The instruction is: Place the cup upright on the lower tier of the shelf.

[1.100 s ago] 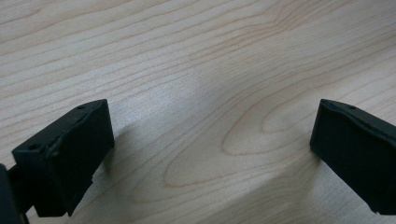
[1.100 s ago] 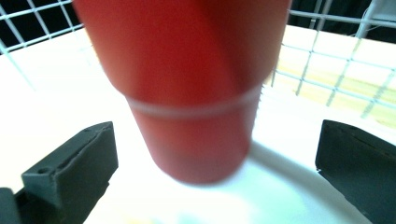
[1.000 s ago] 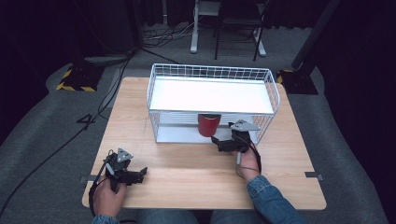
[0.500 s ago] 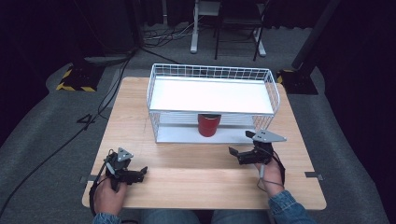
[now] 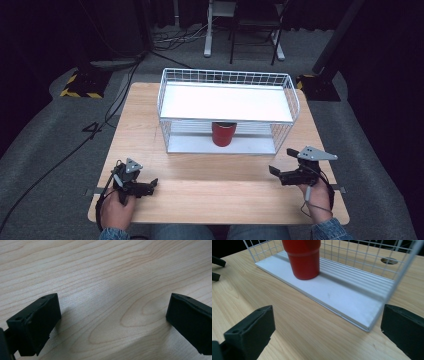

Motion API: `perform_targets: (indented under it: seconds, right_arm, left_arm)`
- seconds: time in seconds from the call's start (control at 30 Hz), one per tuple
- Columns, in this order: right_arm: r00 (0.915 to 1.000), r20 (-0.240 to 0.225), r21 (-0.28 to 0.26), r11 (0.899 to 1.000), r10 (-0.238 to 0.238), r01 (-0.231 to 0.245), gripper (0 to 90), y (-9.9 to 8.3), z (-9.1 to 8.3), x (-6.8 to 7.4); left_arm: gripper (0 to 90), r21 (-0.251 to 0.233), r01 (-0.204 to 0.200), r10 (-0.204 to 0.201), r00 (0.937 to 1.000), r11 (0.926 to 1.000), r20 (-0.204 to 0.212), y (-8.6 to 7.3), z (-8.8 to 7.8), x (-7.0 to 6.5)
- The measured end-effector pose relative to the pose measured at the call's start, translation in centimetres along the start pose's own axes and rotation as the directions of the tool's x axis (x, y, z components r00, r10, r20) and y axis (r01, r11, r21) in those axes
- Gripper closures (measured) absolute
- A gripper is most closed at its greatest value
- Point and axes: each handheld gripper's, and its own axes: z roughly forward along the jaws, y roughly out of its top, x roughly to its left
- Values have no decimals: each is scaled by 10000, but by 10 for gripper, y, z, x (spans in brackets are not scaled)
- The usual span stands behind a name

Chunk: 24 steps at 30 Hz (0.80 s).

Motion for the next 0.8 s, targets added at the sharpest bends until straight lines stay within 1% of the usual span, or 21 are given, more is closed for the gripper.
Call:
perform_targets:
  seconds: [0.07, 0.1, 0.13, 0.27, 0.33, 0.43, 0.53, 0.57, 0.6, 0.63, 0.67, 0.77, 0.8]
  right_arm:
    - [9998, 104, 154, 9998, 148, -150, 0, -4, -9, -4]
    - [9998, 104, 154, 9998, 148, -150, 0, -4, -9, -4]
    - [9995, 171, 299, 9992, 260, -265, 0, -7, -14, -6]
    - [9986, 323, 744, 9963, 409, -432, 0, -15, -20, -10]
    - [9978, 275, 1019, 9928, 608, -633, 0, -19, -21, -14]
    - [9966, 430, 1376, 9876, 704, -757, 0, -25, -23, -19]
    - [9958, 638, 1578, 9846, 653, -747, 0, -32, -24, -23]
    - [9958, 638, 1578, 9846, 653, -747, 0, -32, -24, -23]
    - [9947, 677, 1655, 9823, 774, -877, 0, -38, -22, -26]
    - [9947, 677, 1655, 9823, 774, -877, 0, -38, -22, -26]
    - [9931, 776, 1801, 9785, 878, -1006, 0, -45, -21, -31]
    - [9903, 905, 2042, 9713, 1051, -1217, 0, -54, -19, -36]
    - [9903, 905, 2042, 9713, 1051, -1217, 0, -54, -19, -36]
  left_arm:
    - [0, 11, 1, -1, 10000, 10000, -5, 0, 0, 0]
    - [0, 11, 1, -1, 10000, 10000, -5, 0, 0, 0]
    - [0, 2, 2, -2, 10000, 10000, -1, 0, 0, 0]
    - [0, -2, 7, -7, 10000, 10000, 2, 0, 0, 0]
    - [0, 4, 6, -6, 10000, 10000, -5, 0, 0, 0]
    - [0, 1, 5, -5, 10000, 10000, -1, 0, 0, 0]
    - [0, 2, 19, -19, 10000, 10000, 7, 0, 0, 0]
    - [0, 2, 19, -19, 10000, 10000, 7, 0, 0, 0]
    - [0, 10, 13, -13, 10000, 10000, 1, 0, 0, 0]
    - [0, 9, 14, -14, 10000, 10000, 8, 0, 0, 0]
    - [0, 2, 6, -6, 10000, 10000, -2, 0, 0, 0]
    - [0, 3, 16, -16, 10000, 10000, 8, 0, 0, 0]
    - [0, 3, 16, -16, 10000, 10000, 8, 0, 0, 0]
